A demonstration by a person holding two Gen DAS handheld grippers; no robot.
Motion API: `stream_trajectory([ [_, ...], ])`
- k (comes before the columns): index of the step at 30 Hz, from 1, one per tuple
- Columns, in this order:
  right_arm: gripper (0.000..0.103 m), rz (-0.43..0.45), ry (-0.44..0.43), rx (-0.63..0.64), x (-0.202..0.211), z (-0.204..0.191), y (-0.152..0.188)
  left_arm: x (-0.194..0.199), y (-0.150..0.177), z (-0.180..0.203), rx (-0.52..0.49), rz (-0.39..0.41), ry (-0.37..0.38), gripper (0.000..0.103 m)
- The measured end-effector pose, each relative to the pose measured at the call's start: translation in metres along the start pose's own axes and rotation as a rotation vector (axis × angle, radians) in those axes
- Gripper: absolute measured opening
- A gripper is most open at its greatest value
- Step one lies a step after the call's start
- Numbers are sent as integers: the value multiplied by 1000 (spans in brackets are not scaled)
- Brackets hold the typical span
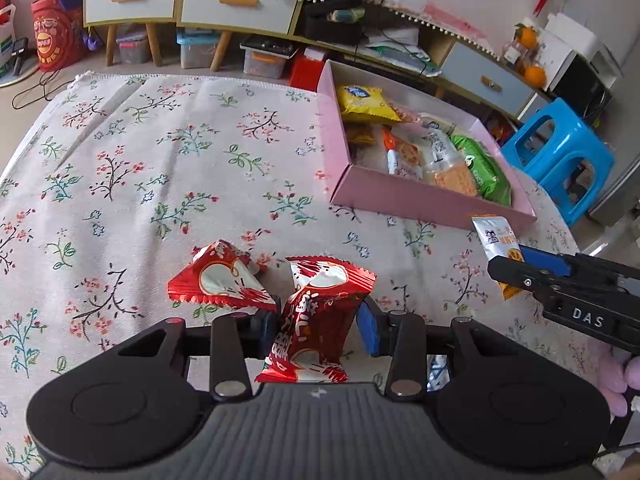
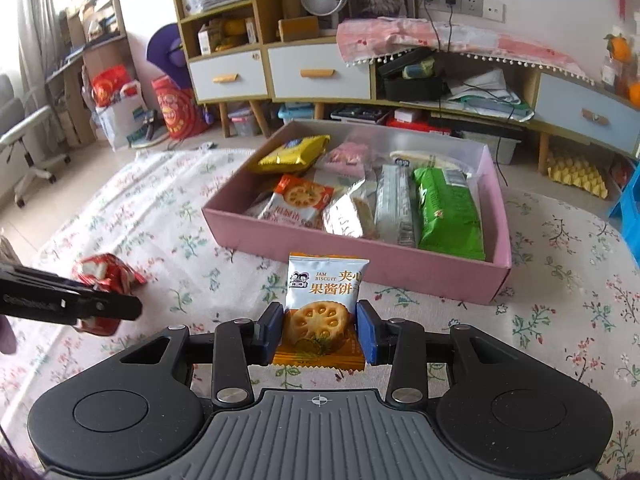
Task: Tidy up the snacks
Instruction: 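Carry the candy pack and biscuit pack into the pink box and open both grippers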
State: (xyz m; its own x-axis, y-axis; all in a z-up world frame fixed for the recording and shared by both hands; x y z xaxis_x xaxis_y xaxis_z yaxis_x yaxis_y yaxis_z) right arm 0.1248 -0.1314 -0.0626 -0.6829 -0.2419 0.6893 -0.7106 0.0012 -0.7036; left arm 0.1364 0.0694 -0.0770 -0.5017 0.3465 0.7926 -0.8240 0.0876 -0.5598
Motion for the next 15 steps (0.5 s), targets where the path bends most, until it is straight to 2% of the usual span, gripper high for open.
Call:
stream_trajectory([
  [12,38,60,-9,-116,8,25,-25,-2,-18,18,67,68,30,38],
  [15,38,76,-9,-140,9,34,-32,-1,-26,28,50,87,14,38],
])
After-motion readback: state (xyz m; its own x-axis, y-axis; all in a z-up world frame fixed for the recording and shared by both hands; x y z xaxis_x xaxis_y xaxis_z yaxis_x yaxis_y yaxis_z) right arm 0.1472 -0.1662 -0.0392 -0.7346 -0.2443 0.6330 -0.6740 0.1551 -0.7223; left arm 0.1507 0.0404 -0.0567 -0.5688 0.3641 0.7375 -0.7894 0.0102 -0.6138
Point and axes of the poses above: each gripper's, at about its wrist camera, not at the fingertips, and x roughly against the way its jaws point, z to its right, y to its underside, the point moved 6 cm from there along -x, roughly the way its jaws point, and after that the axes turned 4 degrees about -x, right-handed, at the moved point
